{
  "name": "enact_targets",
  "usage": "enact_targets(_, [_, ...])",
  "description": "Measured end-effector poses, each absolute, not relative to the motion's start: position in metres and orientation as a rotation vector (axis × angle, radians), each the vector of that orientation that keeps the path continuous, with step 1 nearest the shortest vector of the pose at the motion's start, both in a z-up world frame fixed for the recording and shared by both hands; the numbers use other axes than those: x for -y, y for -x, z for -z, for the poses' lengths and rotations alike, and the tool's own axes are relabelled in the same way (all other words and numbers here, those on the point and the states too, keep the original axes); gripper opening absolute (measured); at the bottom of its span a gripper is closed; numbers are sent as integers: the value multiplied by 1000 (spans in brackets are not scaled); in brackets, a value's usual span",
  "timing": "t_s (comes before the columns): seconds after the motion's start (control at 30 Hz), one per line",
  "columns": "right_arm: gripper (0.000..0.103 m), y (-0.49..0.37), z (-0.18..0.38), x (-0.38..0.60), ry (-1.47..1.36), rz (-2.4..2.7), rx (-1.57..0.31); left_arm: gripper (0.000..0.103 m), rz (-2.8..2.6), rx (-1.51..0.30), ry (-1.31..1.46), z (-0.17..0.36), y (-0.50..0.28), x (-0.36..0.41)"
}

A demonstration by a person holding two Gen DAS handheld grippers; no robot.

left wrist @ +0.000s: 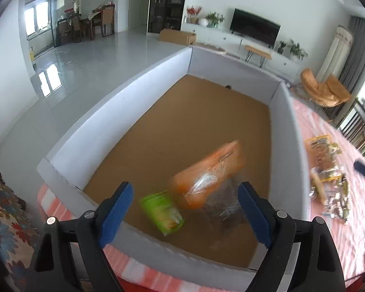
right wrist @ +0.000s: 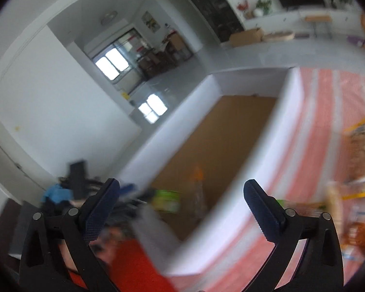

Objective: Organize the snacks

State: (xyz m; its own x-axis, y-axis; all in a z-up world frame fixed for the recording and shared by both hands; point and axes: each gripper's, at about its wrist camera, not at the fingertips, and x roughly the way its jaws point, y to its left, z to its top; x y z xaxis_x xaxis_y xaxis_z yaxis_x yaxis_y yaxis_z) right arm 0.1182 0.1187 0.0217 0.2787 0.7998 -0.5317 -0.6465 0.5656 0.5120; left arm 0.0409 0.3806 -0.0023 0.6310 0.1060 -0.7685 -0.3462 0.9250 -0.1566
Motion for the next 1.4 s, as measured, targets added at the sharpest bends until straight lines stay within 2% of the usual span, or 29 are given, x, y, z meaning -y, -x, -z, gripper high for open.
enact_targets(0.17, [102,-93,36,-18,66,-697,-754,88,-63,-767,285,-18,-23,-311])
enact_targets(0.3, [102,-79,98,76,198,-448,-797,94,154,-786,232,-14,-26,-225])
enact_targets(0.47, [102,-65,132,187,129,-172,-837,95,329,-921,140,39,-54,-112])
enact_targets(0.6, [102,-81,122,223,33,-103,-851,95,337,-996,91,85,-76,-58])
enact_targets(0.93, [103,-85,127,241,9,-54,-923,96,251,-938,-108,117,-95,-19])
enact_targets(1.4, [103,-89,129,229,35,-70,-920,103,255,-929,-113,114,-82,-29])
